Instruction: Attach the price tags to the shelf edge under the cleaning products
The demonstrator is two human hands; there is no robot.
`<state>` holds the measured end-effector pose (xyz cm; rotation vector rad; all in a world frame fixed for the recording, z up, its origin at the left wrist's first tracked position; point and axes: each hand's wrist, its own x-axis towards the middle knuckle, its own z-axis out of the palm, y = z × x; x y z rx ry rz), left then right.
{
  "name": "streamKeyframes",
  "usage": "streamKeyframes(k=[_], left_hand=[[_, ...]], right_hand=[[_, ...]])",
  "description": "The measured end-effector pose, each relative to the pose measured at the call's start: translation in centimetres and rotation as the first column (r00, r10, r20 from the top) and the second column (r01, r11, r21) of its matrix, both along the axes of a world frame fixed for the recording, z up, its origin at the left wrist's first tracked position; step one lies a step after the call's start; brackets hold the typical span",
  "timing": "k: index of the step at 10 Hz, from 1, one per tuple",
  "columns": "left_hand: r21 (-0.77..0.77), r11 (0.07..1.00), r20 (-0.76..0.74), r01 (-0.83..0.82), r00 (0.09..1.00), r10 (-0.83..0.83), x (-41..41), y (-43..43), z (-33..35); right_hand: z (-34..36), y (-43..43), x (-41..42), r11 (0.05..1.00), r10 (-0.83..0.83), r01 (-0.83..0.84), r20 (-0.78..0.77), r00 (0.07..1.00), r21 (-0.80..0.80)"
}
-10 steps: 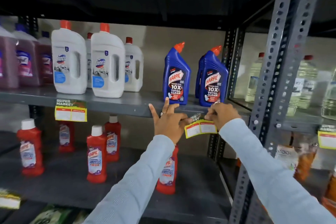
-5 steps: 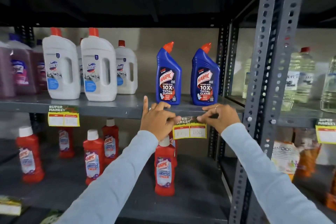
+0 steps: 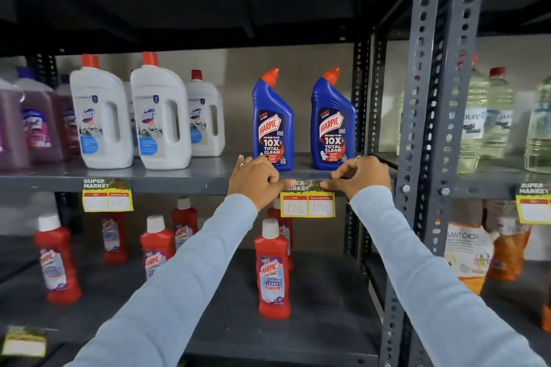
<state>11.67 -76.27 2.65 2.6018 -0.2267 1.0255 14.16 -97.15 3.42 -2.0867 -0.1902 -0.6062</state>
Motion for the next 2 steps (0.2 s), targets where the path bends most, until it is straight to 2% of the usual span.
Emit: streamKeyframes(k=[1, 2], left_hand=[[-0.155, 0.983, -0.07, 0.099, 0.991, -0.11, -0.6, -0.1, 0.3], [-0.188, 0.975, -0.177, 0.121, 0.972, -0.155, -1.0, -0.1, 2.3]], right_hand=[[0.4, 0.2, -0.2, 0.999, 0.02, -0.021, -0.031, 0.999, -0.04], [1.6, 0.0, -0.7, 0.999, 0.035, -0.038, -0.067, 0.997, -0.039]])
